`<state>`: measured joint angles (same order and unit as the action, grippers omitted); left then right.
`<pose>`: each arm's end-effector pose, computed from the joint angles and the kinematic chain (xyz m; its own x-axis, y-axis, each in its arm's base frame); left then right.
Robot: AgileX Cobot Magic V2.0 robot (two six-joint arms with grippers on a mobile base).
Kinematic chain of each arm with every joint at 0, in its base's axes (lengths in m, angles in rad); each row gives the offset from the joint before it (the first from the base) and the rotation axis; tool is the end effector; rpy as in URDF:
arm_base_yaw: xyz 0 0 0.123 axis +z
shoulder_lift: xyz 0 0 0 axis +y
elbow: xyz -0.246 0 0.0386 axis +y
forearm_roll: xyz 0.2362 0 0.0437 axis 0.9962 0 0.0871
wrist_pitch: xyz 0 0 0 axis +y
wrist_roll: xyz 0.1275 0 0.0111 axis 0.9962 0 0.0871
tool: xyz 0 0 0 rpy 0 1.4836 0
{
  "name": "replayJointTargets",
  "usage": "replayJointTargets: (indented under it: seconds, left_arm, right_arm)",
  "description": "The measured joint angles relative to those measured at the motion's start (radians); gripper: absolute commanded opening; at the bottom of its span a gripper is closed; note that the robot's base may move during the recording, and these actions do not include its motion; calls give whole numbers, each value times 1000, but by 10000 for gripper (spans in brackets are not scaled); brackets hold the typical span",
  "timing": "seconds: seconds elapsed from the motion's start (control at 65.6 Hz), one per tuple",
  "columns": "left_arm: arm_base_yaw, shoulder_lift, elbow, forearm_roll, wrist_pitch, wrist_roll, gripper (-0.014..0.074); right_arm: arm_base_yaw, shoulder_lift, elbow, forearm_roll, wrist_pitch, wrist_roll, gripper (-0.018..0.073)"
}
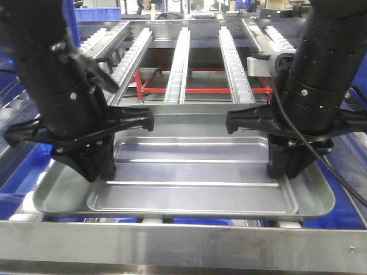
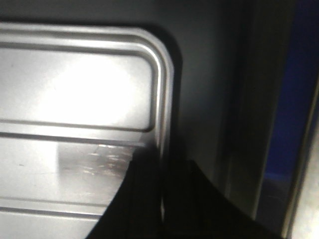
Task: Grab silver tray and place in blue box
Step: 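Close the left and right grippers on the tray's side rims, then lift the silver tray off the conveyor with both grippers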
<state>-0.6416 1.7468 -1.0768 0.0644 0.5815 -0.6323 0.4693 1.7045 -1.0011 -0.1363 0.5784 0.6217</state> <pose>0.2783 -0.2022 0.1286 -0.9368 0.0178 -0.3495 0.0892 0.9778 -0.1895 0.2958 0.1393 0.1237 -0.9310 0.0712 -0.3581 0.0297 0.9923 0.1201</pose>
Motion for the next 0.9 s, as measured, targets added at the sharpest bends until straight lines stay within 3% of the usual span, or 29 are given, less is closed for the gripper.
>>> replayJointTargets:
  seconds: [0.198,0.381,0.686,0.778,0.9]
  left_arm:
    - [-23,-90,-15,0,81,-2,-104]
    - [-84,-197,31,25,139,-81,-104]
    - [-294,-416,196,118,238,-357,-104]
    - [-362,-481,213,151,287,-442,-104]
    - [-418,-520,216,191,336,-497,-104]
  right_arm:
    - [8,-110,0,8,67,35,50]
    - [65,-220,53,1,127,97,50]
    - [304,-432,187,-141,247,430,51]
    - [370,-485,191,-169,286,480,51]
    - [398,-517,191,-172,304,512,51]
